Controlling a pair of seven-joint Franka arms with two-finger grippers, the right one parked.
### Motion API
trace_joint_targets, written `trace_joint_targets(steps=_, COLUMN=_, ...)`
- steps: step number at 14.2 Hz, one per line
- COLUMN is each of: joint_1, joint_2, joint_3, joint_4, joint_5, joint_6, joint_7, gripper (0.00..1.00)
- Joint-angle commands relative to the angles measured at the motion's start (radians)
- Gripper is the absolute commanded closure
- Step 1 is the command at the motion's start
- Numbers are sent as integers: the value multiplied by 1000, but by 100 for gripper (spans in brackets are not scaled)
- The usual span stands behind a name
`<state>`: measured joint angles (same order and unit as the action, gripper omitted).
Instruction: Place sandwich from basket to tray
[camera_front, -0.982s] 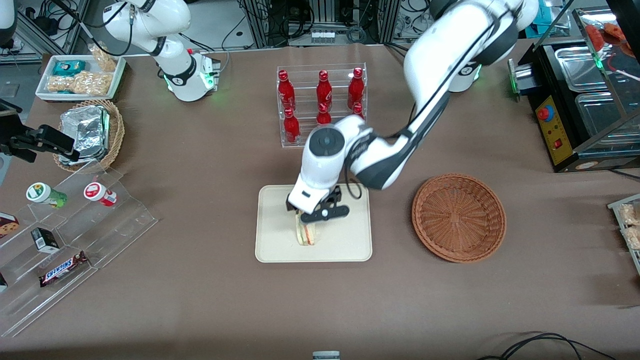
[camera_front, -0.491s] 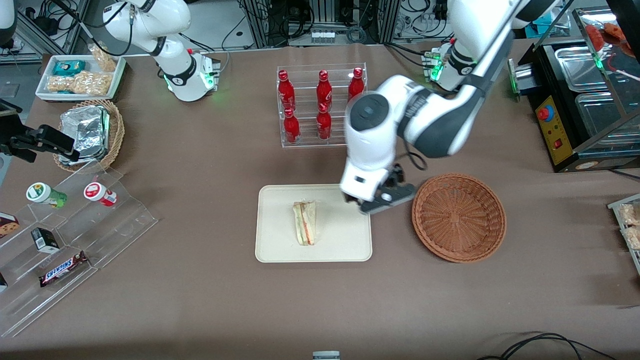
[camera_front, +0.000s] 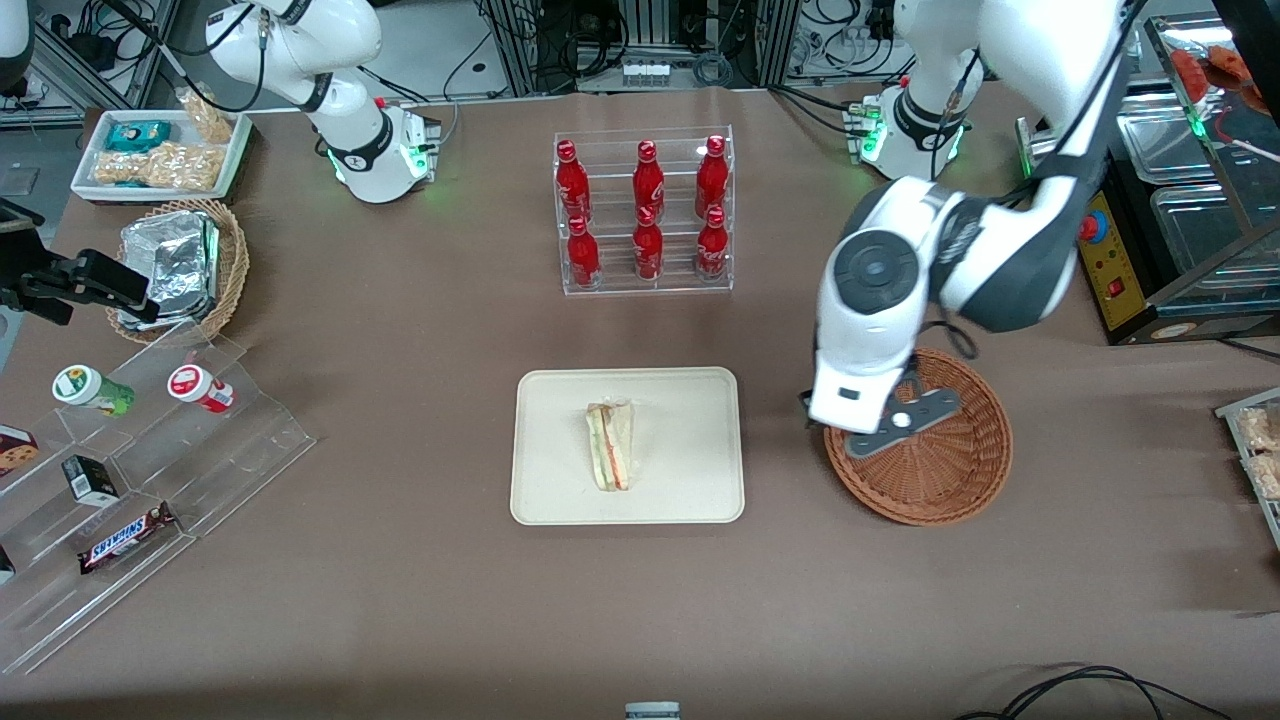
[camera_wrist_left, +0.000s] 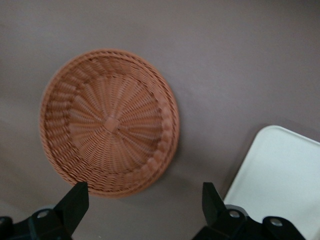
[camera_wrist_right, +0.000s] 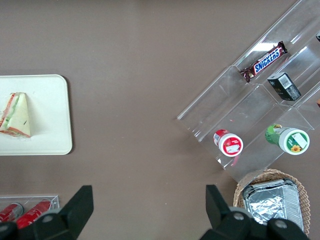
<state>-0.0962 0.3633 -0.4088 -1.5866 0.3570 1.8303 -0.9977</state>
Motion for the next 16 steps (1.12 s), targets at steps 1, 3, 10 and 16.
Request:
trace_joint_targets(steps=1, joint_1=82, joint_2=-116, joint_3=-7, joint_4=-104, joint_5=-12, joint_6=0, joint_7=102, gripper=0)
trace_joint_targets(steps=3, joint_1=130, joint_2=-177, joint_3=-5, joint_4=-151, joint_5=-65, joint_6=0, joint_7=203, gripper=0)
trace_joint_targets(steps=10, joint_1=115, joint_2=-372, joint_3=250, joint_4=-174, joint_5=-295, joint_6=-137, joint_7=773, gripper=0)
trace_joint_targets(steps=16, joint_1=69, joint_2=-402, joint_3=465, joint_4=-26, joint_5=-342, joint_6=-290, joint_7=1154, gripper=0)
